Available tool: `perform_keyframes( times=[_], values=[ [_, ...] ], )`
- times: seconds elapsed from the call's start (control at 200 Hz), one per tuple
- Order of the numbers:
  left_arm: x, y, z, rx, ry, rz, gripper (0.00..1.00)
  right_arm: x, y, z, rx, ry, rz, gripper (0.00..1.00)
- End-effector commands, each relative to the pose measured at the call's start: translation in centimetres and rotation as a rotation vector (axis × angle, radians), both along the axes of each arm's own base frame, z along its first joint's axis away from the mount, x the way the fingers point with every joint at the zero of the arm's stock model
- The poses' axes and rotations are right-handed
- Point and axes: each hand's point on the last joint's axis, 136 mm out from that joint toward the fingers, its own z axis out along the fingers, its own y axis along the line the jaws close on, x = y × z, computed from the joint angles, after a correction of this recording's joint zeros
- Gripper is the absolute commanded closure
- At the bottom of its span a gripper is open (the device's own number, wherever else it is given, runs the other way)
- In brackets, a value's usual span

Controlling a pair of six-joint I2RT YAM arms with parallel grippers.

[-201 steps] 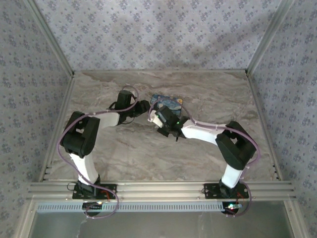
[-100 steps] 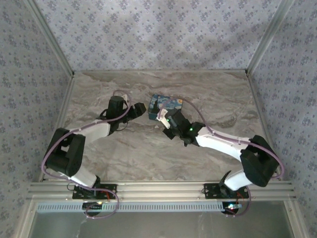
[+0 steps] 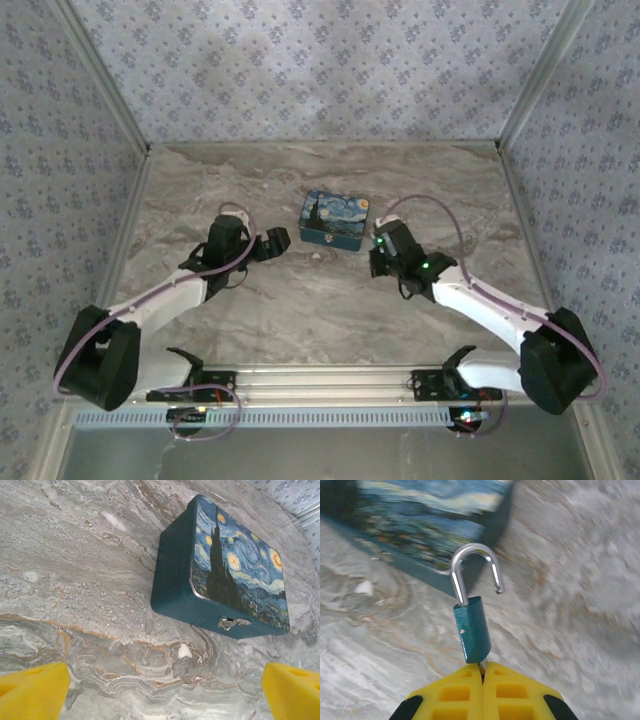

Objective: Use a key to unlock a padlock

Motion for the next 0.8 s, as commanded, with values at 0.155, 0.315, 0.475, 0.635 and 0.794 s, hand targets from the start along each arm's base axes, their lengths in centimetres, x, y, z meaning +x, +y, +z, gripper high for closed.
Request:
perform_keyframes(
  times=[0.155, 0.315, 0.475, 0.635, 0.794],
  values=[
    [-2.4, 1.9, -2.4, 0.133, -0.005, 0.031, 0.02, -2.2, -7.0, -3.5, 0.167, 0.227, -0.370, 1.00],
    [-2.6, 1.9, -2.7, 0.138, 0.002, 0.031, 0.02, -1.5, -8.2, -5.1, 0.163, 0.272, -0.426, 1.00],
    [-2.4, 1.7, -2.5, 0.138, -0.003, 0.031, 0.02, -0.3, -8.6, -6.2, 0.145, 0.306, -0.451, 1.00],
    [-2.4, 1.5, -2.6, 0.134, 0.004, 0.032, 0.02, 1.0, -9.0, -7.2, 0.132, 0.317, -0.476, 1.00],
    [-2.4, 1.5, -2.8, 0.132, 0.010, 0.038, 0.02, 1.9, -8.9, -7.4, 0.134, 0.307, -0.477, 0.99]
  ],
)
